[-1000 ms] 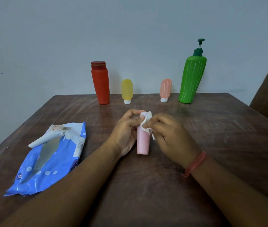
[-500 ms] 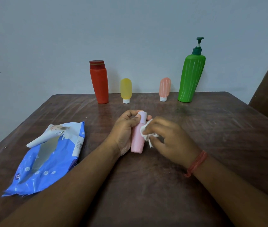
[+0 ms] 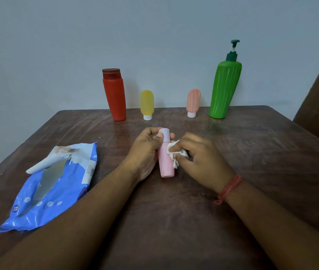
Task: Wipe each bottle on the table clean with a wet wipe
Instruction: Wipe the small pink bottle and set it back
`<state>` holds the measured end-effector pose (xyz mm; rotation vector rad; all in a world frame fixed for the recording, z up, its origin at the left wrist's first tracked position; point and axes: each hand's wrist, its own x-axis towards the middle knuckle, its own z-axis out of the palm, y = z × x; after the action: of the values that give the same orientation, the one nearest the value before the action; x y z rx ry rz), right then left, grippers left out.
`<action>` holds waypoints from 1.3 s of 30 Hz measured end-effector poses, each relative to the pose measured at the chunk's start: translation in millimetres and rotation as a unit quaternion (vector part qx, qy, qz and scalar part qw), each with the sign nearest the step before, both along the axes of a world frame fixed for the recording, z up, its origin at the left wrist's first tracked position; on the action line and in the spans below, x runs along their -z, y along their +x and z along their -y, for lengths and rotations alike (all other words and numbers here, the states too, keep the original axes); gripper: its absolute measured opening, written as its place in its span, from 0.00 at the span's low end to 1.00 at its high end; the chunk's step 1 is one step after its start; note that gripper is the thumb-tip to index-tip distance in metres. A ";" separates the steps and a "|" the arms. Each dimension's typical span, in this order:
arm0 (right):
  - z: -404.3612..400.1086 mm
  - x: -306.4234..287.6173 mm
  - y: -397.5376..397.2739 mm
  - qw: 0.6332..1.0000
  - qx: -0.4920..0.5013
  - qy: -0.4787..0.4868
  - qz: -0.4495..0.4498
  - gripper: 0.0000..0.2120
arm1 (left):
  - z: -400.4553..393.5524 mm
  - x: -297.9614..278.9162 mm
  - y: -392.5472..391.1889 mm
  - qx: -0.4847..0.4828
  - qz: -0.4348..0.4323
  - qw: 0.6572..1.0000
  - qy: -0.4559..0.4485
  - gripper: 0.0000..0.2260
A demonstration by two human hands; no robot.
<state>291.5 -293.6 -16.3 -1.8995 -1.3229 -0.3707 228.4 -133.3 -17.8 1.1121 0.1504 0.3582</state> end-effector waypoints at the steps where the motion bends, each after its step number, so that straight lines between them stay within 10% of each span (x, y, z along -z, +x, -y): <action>1: 2.6 -0.2 0.0 1.000 -0.019 -0.010 -0.001 0.06 | -0.2 0.5 -0.2 -0.002 0.000 1.000 0.000 0.06; 13: 7.6 0.4 -1.9 0.998 -0.052 -0.031 -0.026 0.03 | 1.2 0.5 -0.5 -0.012 -0.008 1.000 -0.013 0.06; 20: 4.9 3.3 -3.8 0.956 -0.044 -0.037 -0.287 0.05 | -1.1 -0.3 0.8 -0.051 0.006 0.998 -0.029 0.08; 39: 7.6 0.1 -2.0 0.944 -0.061 -0.006 -0.324 0.09 | -1.6 -5.9 -1.7 -0.051 0.037 0.992 -0.107 0.12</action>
<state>289.6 -301.3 -16.3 -1.7175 -0.9795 0.3115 226.7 -131.7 -11.9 0.8796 0.1775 0.4631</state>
